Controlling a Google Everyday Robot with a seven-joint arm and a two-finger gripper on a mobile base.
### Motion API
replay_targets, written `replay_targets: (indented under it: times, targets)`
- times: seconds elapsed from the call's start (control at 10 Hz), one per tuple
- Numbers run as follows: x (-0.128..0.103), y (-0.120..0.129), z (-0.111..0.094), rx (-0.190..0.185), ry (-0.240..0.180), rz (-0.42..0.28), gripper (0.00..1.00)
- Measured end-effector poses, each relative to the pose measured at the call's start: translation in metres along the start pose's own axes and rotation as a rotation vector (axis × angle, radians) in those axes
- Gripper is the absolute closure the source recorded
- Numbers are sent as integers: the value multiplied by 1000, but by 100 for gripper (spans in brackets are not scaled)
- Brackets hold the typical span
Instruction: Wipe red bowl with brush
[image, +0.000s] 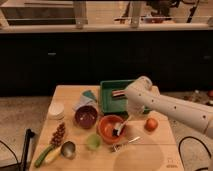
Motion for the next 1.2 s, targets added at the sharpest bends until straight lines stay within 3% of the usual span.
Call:
replay_targets:
  times: [0.2, 0.4, 0.8, 1.1, 1.2]
  targets:
    - [14, -11, -4, 22, 25, 41, 100]
    - [14, -27, -5, 42, 36, 43, 100]
    - [-27, -64, 0, 59, 19, -40, 100]
    - [-56, -58, 2, 48, -16, -121, 100]
    - [-57, -50, 1, 42, -17, -138, 100]
